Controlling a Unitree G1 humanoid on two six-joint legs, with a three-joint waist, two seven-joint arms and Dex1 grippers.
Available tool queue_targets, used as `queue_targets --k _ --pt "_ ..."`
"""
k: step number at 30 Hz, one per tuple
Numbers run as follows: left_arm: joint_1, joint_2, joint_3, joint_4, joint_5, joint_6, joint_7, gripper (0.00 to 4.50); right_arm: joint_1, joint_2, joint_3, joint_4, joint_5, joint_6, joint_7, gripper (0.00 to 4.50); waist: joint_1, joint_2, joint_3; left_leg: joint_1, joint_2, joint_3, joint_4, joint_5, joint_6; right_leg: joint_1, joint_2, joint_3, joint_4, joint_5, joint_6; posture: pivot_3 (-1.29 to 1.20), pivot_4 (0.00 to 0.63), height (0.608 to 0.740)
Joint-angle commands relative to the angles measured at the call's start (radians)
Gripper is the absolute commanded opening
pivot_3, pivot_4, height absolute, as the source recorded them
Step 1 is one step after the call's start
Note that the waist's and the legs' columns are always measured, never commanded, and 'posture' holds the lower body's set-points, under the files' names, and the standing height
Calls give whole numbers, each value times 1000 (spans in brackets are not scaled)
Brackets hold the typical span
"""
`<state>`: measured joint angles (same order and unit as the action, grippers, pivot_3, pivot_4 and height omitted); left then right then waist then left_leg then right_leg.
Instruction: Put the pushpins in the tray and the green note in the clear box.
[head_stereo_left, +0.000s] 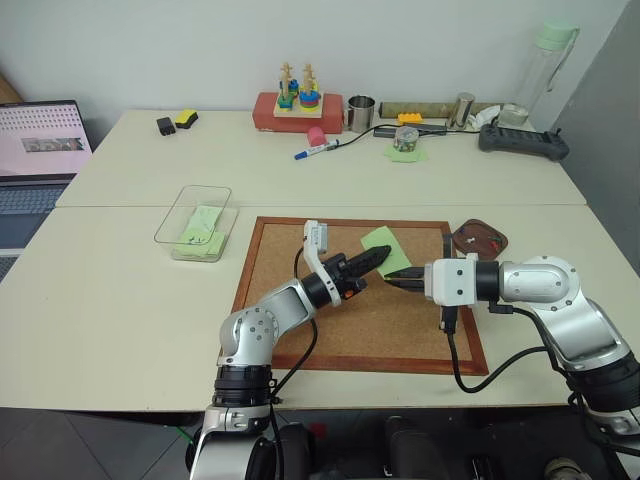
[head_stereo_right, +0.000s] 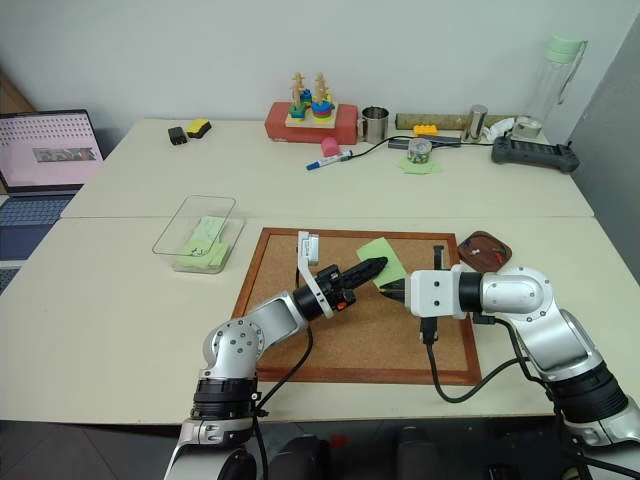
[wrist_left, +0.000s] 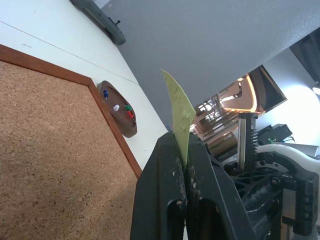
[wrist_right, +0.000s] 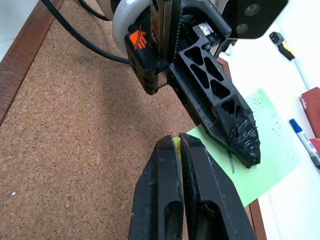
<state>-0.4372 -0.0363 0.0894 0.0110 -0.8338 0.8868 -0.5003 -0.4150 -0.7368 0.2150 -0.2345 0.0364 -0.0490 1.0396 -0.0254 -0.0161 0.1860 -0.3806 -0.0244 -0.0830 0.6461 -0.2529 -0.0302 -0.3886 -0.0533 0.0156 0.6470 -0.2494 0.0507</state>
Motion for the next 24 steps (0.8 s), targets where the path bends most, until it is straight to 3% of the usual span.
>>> queue_targets --k 1,11,18,24 --pt "-7 -9 -14 24 35 -38 18 70 -11 -1 -63 -62 22 -18 -36 0 0 0 0 0 0 0 0 0 0 0 0 0 0 0 0 0 150 740" --pt "-27 -21 11 90 88 -136 41 70 48 -48 -281 -53 75 214 -167 0 8 0 0 0 0 0 0 0 0 0 0 0 -1 0 0 0 150 740" --pt "11 9 41 -45 47 -121 55 70 -17 7 -331 242 43 388 -350 0 5 0 0 0 0 2 0 0 0 0 0 1 0 0 0 0 150 740" --pt "68 23 31 -133 45 -122 75 70 -111 49 -297 529 5 353 -400 0 3 0 0 0 -1 2 0 0 0 -1 0 2 -1 0 0 0 150 740"
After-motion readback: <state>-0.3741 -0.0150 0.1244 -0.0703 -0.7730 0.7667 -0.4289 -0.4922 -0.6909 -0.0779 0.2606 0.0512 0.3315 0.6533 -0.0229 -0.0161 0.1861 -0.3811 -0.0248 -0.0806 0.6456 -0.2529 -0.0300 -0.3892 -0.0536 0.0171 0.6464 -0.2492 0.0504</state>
